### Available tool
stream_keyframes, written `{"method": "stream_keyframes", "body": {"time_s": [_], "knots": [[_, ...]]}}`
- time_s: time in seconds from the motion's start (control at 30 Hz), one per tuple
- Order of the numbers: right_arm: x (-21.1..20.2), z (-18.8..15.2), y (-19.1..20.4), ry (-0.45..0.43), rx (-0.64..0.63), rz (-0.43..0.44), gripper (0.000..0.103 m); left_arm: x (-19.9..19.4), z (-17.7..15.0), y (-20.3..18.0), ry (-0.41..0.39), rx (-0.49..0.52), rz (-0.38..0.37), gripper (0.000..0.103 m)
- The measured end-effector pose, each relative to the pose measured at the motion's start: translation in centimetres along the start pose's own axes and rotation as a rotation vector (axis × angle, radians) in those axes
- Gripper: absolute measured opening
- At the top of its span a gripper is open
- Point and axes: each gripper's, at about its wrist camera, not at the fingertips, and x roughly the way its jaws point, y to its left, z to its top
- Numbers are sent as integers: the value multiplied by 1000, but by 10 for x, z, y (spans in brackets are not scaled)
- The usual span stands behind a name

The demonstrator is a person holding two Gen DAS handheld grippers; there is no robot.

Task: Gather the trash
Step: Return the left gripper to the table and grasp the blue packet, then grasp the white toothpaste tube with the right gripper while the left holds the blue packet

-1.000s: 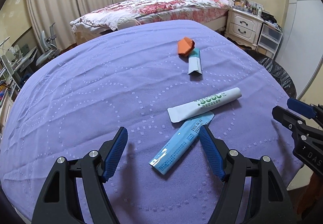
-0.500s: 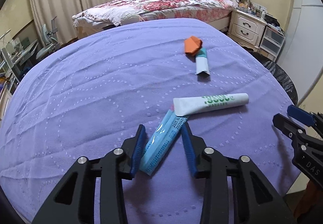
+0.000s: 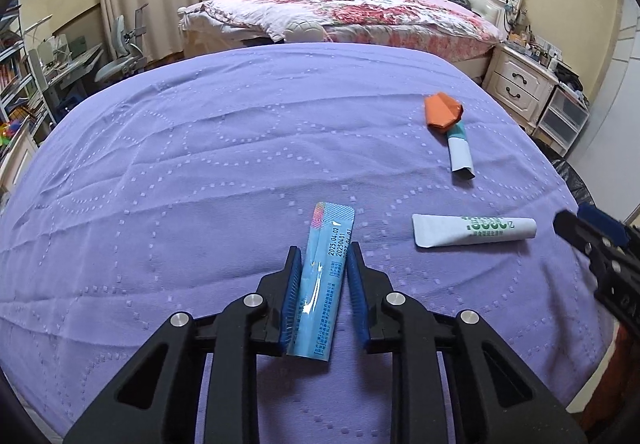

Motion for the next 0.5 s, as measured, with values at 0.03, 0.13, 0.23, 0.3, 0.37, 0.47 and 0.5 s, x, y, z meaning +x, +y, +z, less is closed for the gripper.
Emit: {"method": "stream_keyframes", "body": {"time_s": [0.03,0.13,0.23,0.3,0.37,0.47,0.5], "knots": [[3,4,0,2,3,7,50,0,0,2,0,-4,1,25],[15,13,4,12,-4,9,50,-3,-2,9,0,-17,3,24],[24,14,8,45,-15,-5,50,-4,-3,17,0,-34,6,25],[25,9,14,63,-30,-3,50,-4,-4,22,-1,-46,9,24],[23,3,20,75,-49,3,50,-5,-4,28,-2,-59,12,25],[18,-8,30,96,-66,36,50,-5,-4,34,-3,-77,16,24],[17,-10,34,103,-72,50,50,-6,-4,37,-4,-84,17,24]]}}
